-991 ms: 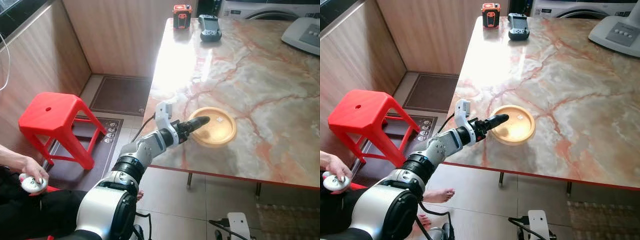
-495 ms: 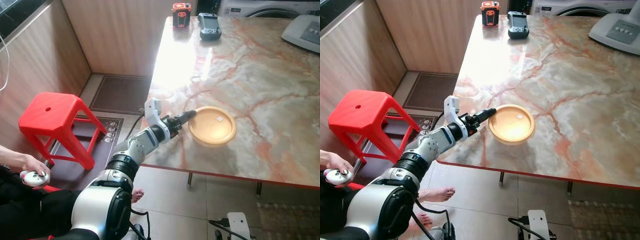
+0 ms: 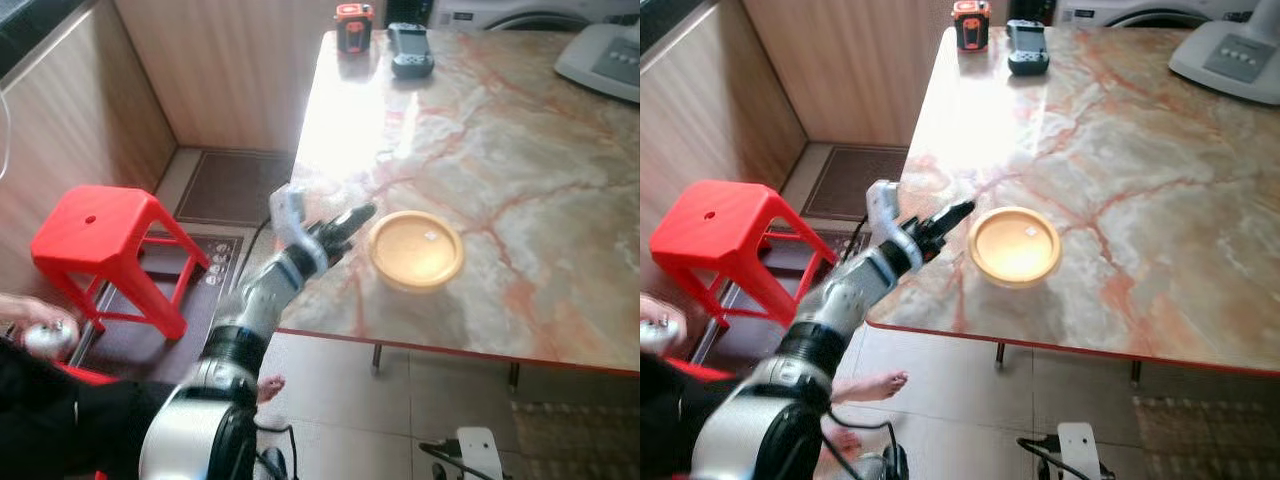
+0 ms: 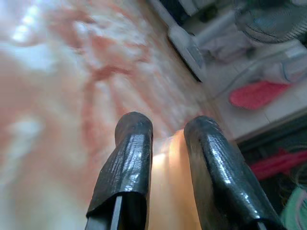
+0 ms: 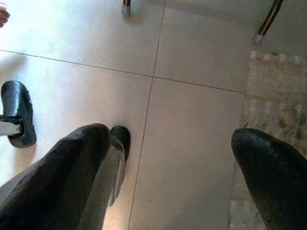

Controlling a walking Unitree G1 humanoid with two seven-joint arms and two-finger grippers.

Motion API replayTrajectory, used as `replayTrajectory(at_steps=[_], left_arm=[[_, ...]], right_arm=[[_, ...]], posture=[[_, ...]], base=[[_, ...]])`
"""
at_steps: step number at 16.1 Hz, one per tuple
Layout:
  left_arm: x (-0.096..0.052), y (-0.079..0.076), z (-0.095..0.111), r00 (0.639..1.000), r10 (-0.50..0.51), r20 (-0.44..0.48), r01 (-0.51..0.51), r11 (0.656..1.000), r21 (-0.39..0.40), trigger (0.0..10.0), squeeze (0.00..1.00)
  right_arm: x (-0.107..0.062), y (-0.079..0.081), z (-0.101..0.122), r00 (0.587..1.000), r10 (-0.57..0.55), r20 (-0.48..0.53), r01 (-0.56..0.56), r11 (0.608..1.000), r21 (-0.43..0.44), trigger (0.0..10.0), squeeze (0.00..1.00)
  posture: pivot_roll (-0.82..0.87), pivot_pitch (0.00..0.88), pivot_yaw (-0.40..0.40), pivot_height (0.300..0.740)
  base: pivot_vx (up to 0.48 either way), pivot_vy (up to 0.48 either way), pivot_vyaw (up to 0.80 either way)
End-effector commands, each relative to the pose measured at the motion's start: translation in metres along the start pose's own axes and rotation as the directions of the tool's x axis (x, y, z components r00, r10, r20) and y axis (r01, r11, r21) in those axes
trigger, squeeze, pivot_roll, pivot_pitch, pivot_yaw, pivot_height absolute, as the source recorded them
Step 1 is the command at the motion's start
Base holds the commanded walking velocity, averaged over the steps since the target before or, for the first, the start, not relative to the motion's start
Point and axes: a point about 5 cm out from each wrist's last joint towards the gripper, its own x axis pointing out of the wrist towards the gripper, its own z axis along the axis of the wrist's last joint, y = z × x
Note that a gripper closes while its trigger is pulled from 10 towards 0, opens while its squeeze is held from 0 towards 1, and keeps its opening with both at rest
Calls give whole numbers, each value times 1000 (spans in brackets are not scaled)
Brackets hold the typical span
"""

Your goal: Restocking fridge

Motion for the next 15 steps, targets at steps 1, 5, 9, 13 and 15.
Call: replayTrajectory(at_steps=[1, 5, 9, 13, 15], left_arm=[[-19, 13, 10, 995, 81, 60, -84, 996, 40, 10000, 1000], [-37, 7, 27, 977, 104, 187, -123, 988, 96, 10000, 1000], [-41, -5, 42, 940, 161, 302, -253, 921, 297, 10000, 1000], [-62, -6, 48, 883, 230, 408, -418, 781, 464, 10000, 1000], [-67, -6, 50, 869, 237, 434, -455, 727, 514, 10000, 1000]], right_arm=[[-1, 2, -8, 1000, 7, -29, -7, 1000, 7, 10000, 0], [-2, 1, -8, 999, 9, -31, -9, 1000, 2, 10000, 0], [-2, -1, -9, 1000, 7, -30, -7, 1000, 2, 10000, 0], [-3, 0, -14, 999, 9, -37, -8, 1000, 9, 10000, 0], [-3, 0, -15, 999, 9, -38, -9, 1000, 11, 10000, 0]], posture=[[-84, 165, 33, 740], [-81, 155, 33, 740], [-85, 138, 39, 740], [-88, 129, 49, 740], [-83, 126, 51, 740]], base=[[0, 0, 0], [0, 0, 0], [0, 0, 0], [0, 0, 0], [0, 0, 0]])
